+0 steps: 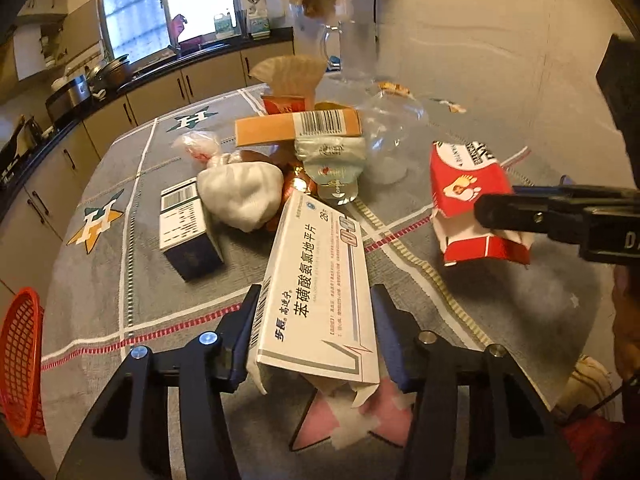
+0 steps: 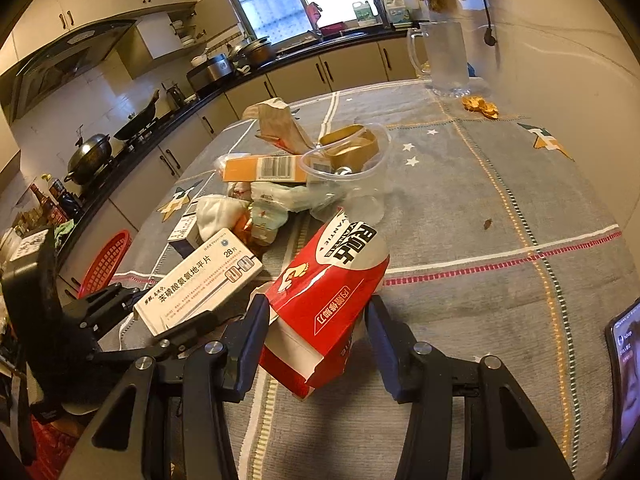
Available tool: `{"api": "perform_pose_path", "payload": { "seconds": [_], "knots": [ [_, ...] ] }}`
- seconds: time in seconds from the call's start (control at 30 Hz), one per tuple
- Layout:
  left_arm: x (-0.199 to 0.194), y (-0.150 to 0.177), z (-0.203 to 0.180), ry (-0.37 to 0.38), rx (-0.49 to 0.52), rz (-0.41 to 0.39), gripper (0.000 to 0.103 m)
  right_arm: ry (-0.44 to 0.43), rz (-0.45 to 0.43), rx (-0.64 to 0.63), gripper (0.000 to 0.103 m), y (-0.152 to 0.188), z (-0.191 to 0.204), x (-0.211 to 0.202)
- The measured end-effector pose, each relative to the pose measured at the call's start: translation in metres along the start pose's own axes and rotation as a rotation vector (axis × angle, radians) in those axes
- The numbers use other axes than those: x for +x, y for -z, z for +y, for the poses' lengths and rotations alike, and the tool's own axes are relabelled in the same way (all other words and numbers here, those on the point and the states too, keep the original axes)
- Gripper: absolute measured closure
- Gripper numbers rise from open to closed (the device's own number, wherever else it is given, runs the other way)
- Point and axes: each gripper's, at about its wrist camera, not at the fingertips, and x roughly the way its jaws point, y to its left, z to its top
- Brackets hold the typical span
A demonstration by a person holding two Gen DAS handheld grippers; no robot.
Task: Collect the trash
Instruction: 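Grasp the white medicine box with the left gripper while the right gripper holds the carton, then carry both items over the orange basket and open both grippers to drop them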
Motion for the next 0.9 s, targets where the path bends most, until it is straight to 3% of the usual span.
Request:
{"api": "perform_pose_path", "payload": {
  "seconds": [0.47, 0.7, 0.9],
  "knots": [
    [-0.049, 0.01, 0.041, -0.012, -0.101, -0.088, 0.051, -0.045, -0.009, -0.106, 0.05, -0.009, 0.047, 0.0],
    [-0.078, 0.017, 0.078, -0.076, -0.177, -0.144, 0.051, -0.11, -0.001, -0.189, 0.05, -0.021, 0.091, 0.009],
    [-0.106, 0.029, 0.125, -0.178, -0.249, -0.182, 0.051, -0.18, 0.018, -0.265, 0.05, -0.036, 0.138, 0.024]
  ]
}}
